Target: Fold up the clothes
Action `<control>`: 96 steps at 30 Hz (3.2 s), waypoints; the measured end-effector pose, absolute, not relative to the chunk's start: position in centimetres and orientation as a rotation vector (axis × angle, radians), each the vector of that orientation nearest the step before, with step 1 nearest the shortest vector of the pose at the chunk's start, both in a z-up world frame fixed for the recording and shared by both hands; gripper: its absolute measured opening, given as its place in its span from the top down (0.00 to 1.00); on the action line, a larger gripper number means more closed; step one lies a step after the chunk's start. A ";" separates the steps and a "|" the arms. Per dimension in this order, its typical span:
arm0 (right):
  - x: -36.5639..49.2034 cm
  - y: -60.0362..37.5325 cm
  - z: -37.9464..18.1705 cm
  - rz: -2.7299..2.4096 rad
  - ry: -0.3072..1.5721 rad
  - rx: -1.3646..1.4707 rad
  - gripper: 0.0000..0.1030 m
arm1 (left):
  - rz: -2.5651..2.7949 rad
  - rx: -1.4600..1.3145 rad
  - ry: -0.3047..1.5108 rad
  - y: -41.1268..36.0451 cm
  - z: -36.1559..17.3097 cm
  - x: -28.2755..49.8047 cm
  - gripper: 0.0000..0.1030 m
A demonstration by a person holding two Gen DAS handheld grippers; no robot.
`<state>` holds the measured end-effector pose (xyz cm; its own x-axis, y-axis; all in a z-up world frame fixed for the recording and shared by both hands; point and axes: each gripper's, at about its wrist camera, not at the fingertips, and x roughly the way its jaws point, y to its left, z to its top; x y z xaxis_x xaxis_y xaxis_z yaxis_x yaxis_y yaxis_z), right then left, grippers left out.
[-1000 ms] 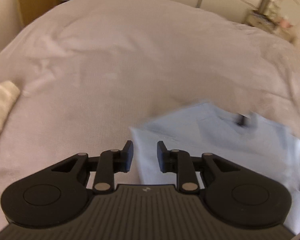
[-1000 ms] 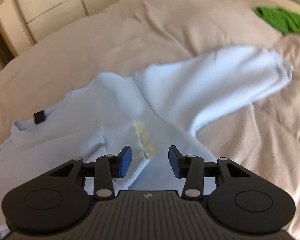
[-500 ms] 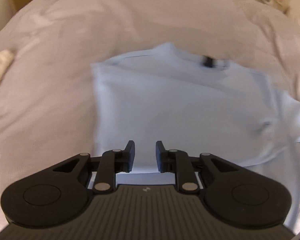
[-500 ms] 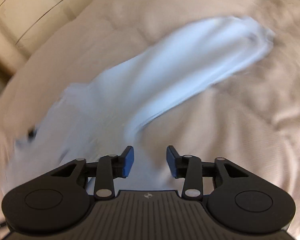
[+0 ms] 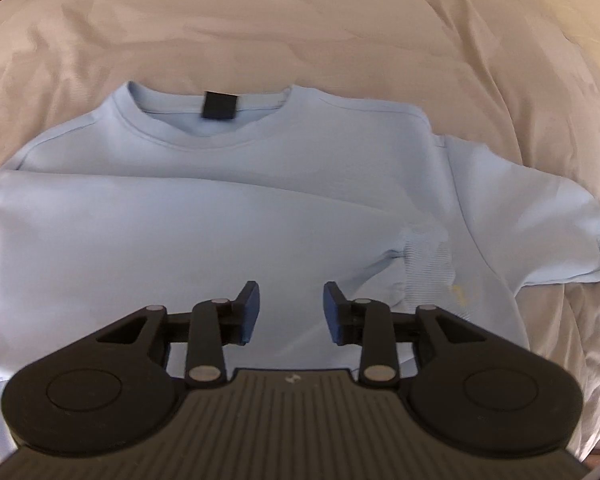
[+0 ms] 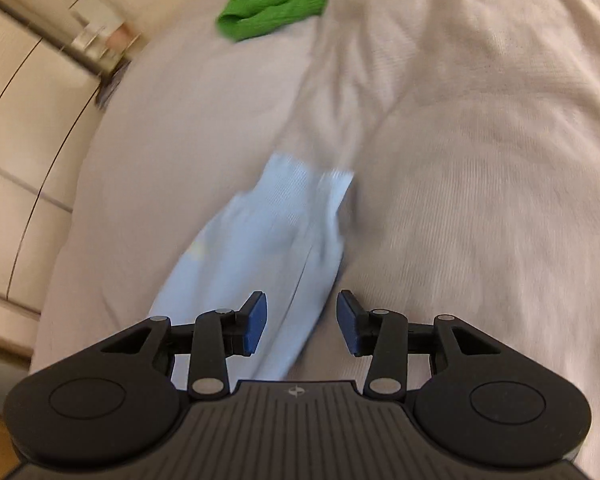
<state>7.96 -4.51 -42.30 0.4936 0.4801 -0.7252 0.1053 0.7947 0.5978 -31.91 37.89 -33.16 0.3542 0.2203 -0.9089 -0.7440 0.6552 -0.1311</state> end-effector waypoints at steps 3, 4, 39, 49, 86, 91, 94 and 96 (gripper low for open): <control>9.8 -4.9 -44.0 0.209 1.073 0.649 0.60 | 0.683 -0.622 1.043 38.0 -33.5 -31.9 0.71; 10.1 -4.8 -44.3 0.216 1.077 0.651 0.61 | 0.687 -0.634 1.045 38.1 -33.5 -32.1 0.71; -17.8 14.1 -38.1 0.938 1.199 -0.142 0.55 | 0.563 -1.358 0.747 43.6 -37.8 -41.4 0.56; -16.7 12.8 -38.5 0.860 1.142 -0.133 0.55 | 0.566 -0.955 0.489 41.7 -28.6 -41.9 0.95; -13.3 16.6 -38.9 0.882 0.997 -0.352 0.61 | 0.801 -1.083 0.603 46.2 -34.3 -52.7 0.96; -12.1 17.6 -39.2 0.862 1.039 -0.271 0.61 | 0.872 -0.811 0.741 44.7 -33.3 -52.4 1.00; -11.9 18.2 -39.1 0.860 1.045 -0.268 0.61 | 0.856 -0.895 0.781 45.1 -34.6 -53.0 0.99; -11.8 18.7 -39.0 0.859 1.049 -0.266 0.61 | 0.847 -0.974 0.732 45.7 -34.2 -53.3 0.87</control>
<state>-11.75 18.66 -39.01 0.2178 0.4918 -0.8431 -0.7295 0.6559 0.1942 -53.33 45.72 -34.16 0.4804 0.2726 -0.8337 -0.8642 0.3093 -0.3968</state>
